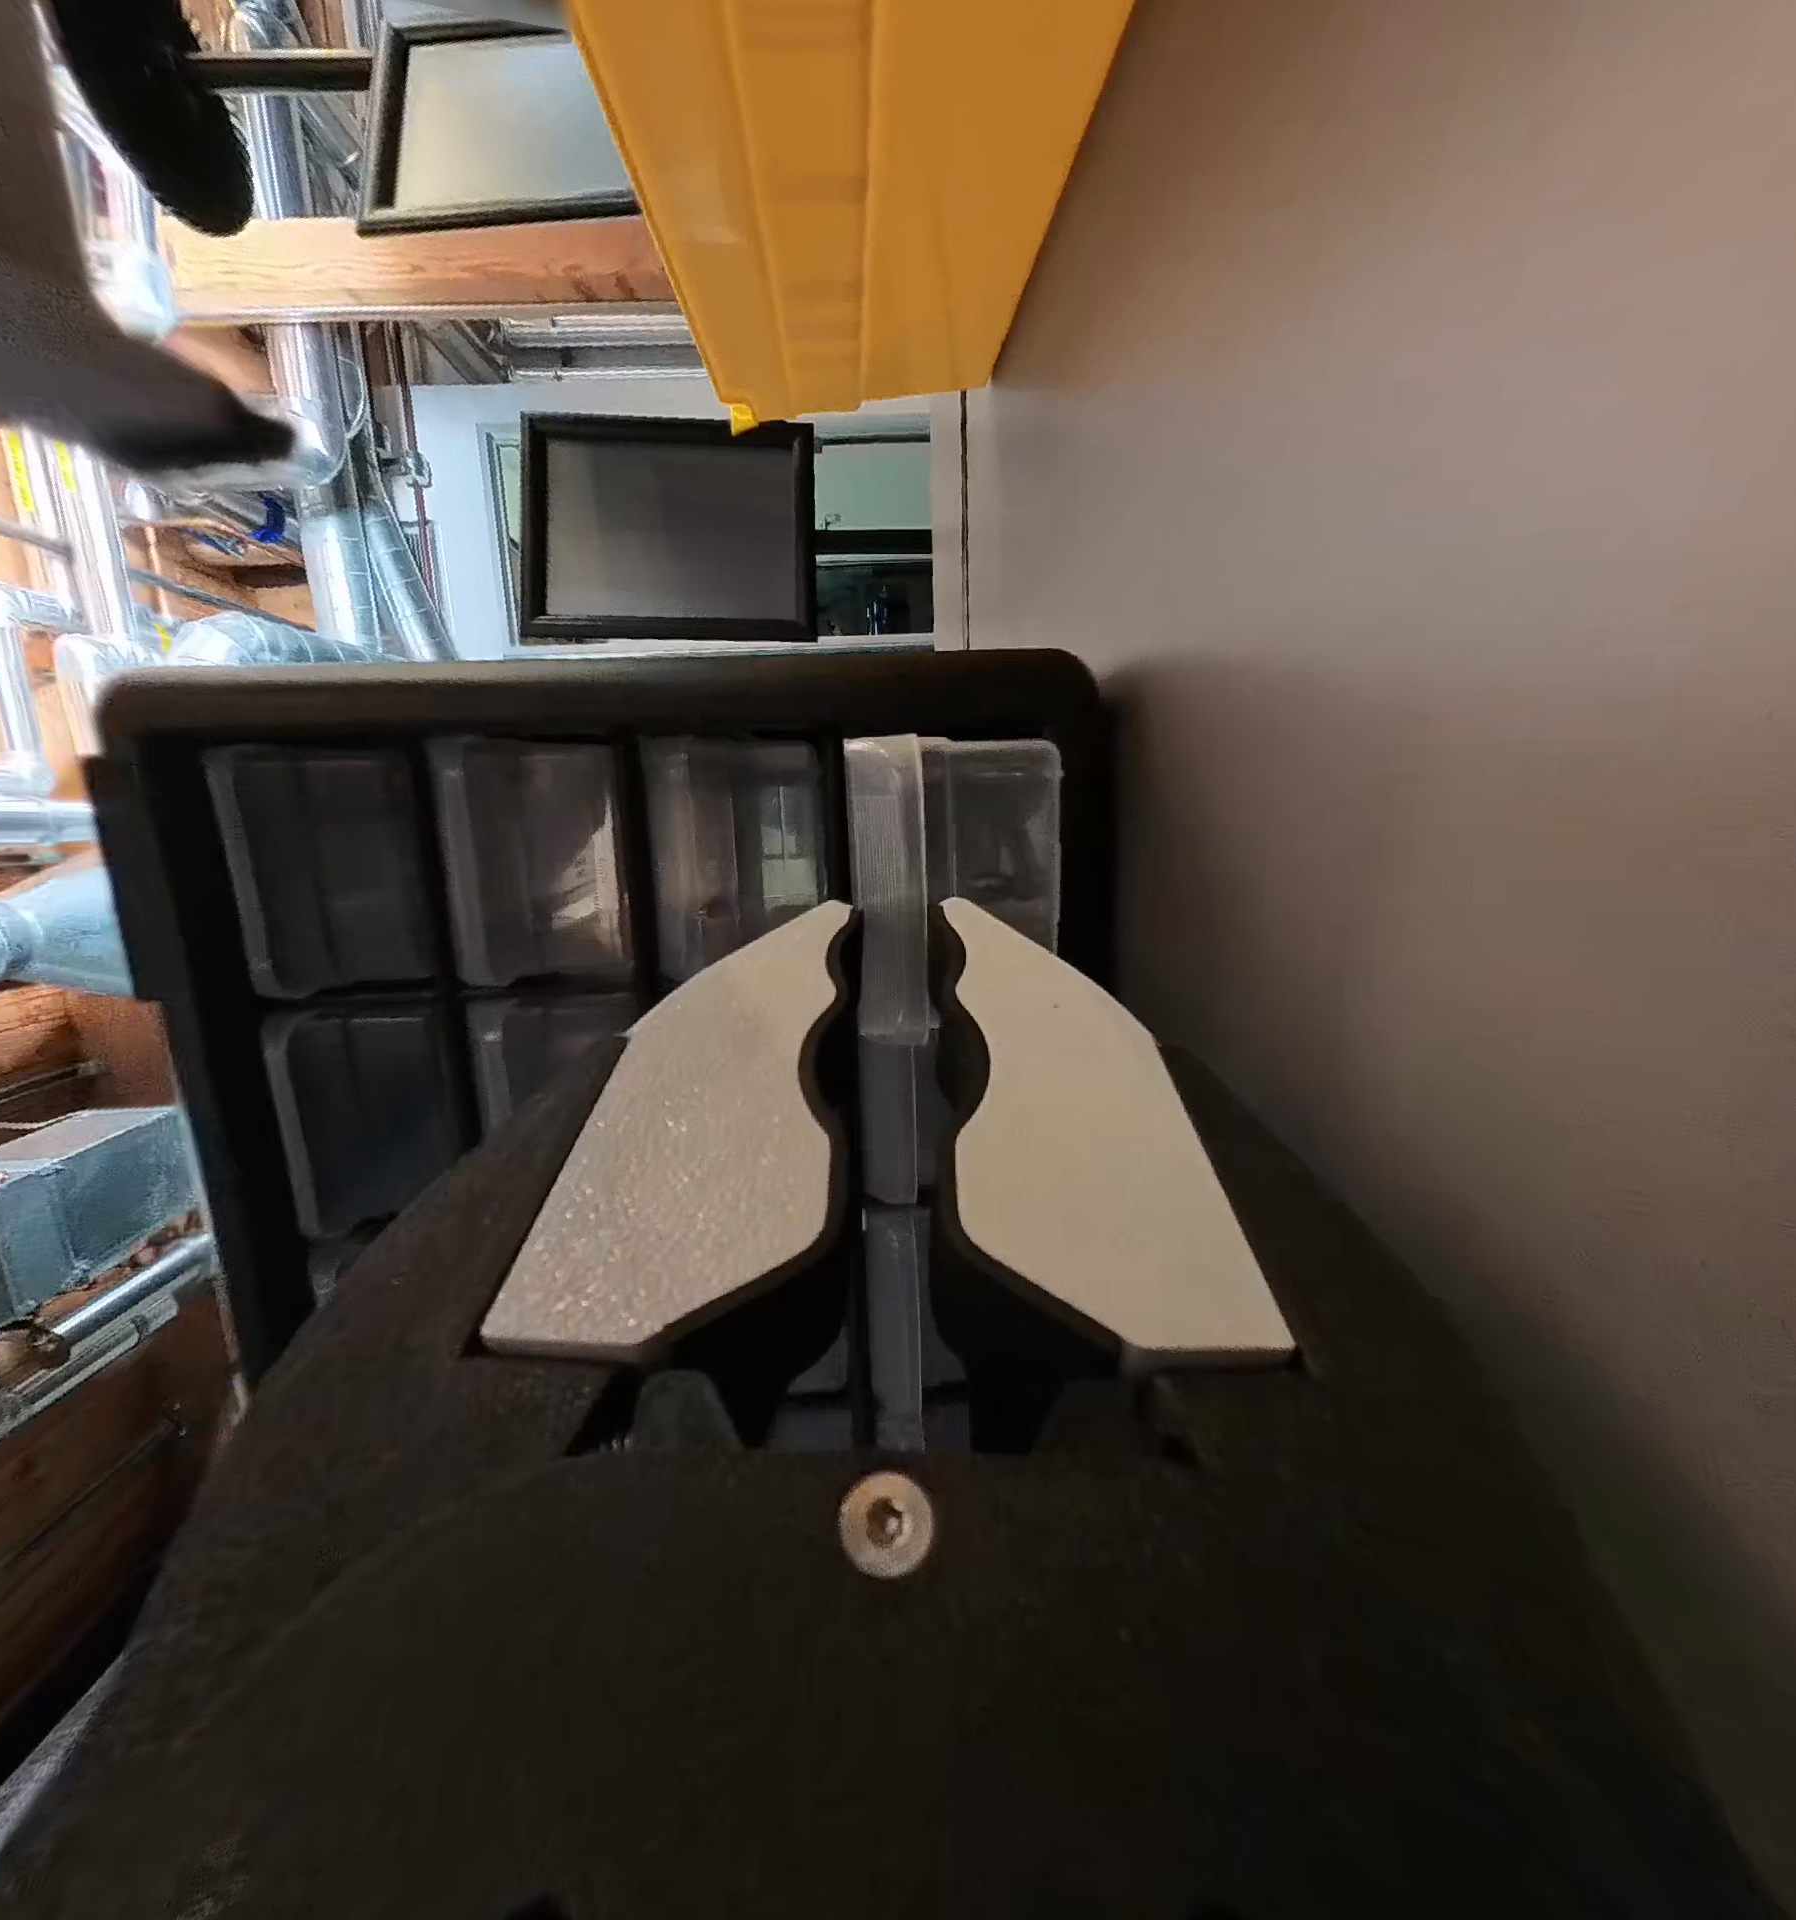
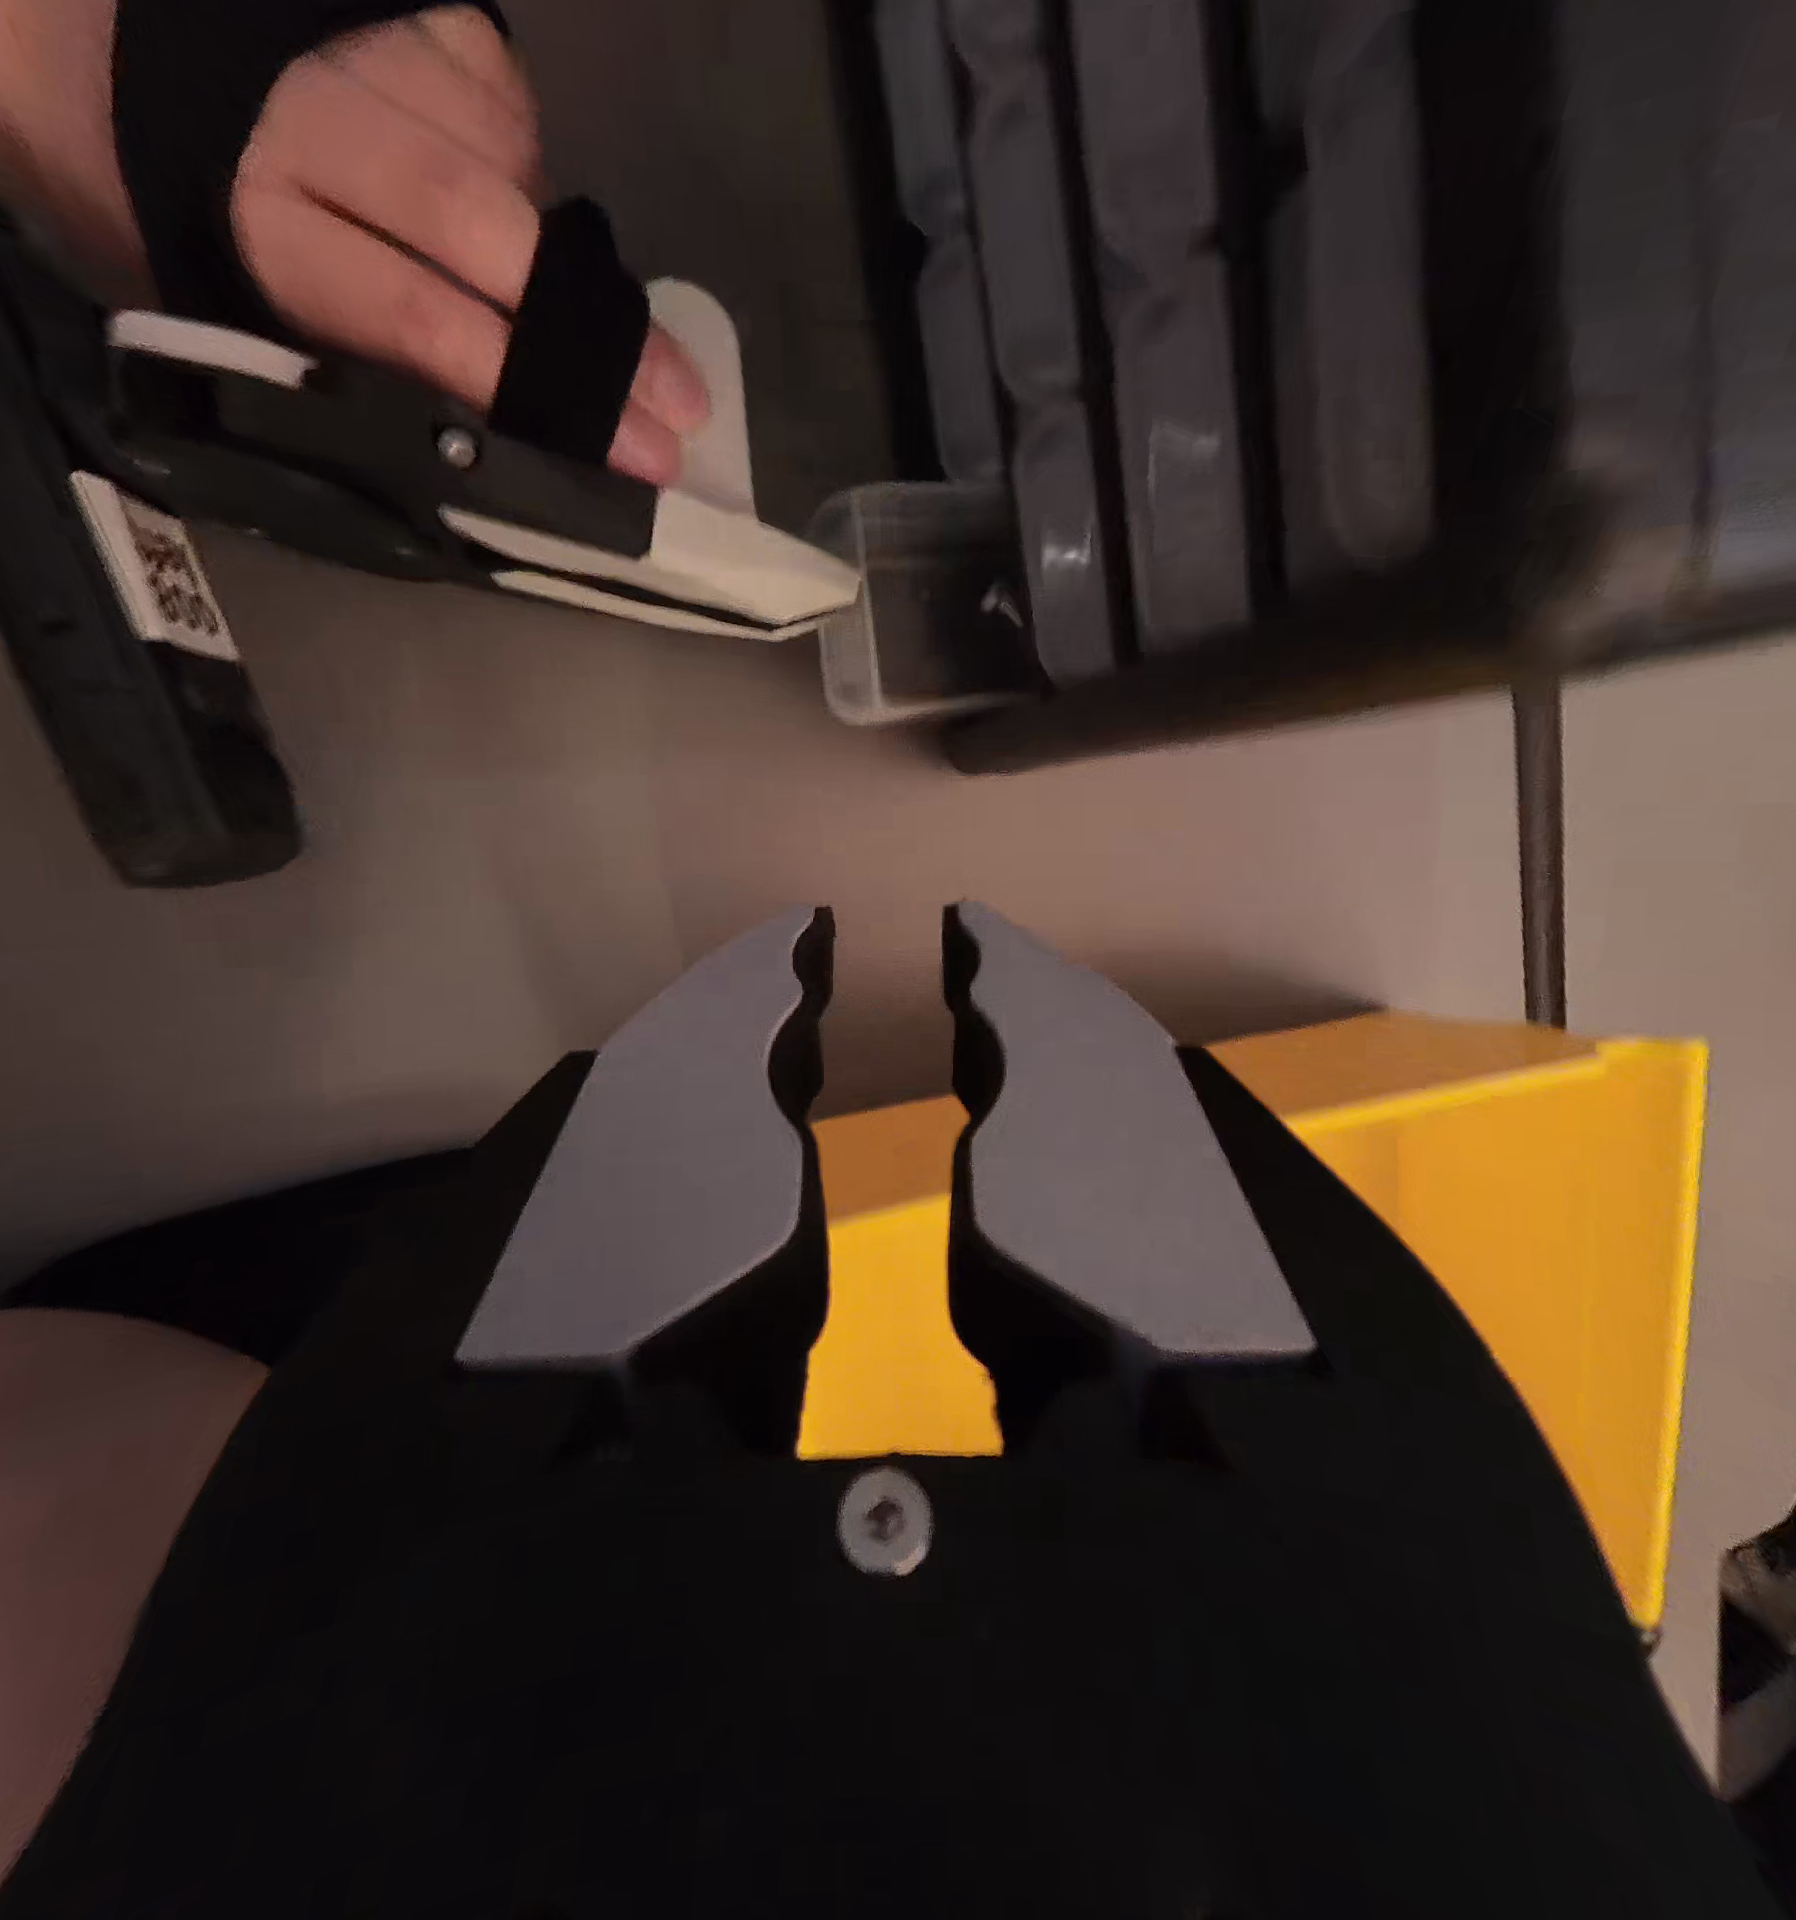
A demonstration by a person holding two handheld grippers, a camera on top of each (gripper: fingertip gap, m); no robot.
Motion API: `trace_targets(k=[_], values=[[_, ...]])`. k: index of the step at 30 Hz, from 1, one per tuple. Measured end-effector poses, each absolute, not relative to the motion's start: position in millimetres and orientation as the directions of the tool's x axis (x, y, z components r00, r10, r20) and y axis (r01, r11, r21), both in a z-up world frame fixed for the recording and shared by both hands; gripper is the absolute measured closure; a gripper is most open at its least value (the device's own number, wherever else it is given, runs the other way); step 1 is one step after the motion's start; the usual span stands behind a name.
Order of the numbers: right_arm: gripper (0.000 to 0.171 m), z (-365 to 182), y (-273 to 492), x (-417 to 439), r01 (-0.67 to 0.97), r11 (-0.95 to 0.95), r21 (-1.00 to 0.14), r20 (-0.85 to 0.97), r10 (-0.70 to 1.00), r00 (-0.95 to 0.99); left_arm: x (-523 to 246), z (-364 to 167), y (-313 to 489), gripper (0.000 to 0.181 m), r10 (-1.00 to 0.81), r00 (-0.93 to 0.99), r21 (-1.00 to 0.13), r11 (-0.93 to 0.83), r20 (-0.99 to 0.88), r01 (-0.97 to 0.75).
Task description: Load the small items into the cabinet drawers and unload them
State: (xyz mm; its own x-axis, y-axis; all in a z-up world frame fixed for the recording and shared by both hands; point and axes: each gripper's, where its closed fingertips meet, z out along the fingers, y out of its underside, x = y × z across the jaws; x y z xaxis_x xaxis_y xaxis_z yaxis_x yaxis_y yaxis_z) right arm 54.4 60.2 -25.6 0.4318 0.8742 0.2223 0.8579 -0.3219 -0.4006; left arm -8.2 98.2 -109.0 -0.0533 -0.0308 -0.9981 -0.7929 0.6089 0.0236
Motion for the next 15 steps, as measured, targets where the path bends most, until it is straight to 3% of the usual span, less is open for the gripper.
trace_targets(k=[8, 15], values=[[0.154, -83, 80, -11, 0.945, -0.172, -0.277, 0.172, 0.959, 0.225, -20, -110, 63, 0.17, -0.028, -0.077, 0.043, 0.613, -0.997, -0.789], [0.155, -133, 95, -14, 0.981, -0.142, -0.129, 0.156, 0.975, 0.161, -23, -115, 48, 0.17, -0.044, -0.094, 0.047, 0.62, -0.995, -0.783]])
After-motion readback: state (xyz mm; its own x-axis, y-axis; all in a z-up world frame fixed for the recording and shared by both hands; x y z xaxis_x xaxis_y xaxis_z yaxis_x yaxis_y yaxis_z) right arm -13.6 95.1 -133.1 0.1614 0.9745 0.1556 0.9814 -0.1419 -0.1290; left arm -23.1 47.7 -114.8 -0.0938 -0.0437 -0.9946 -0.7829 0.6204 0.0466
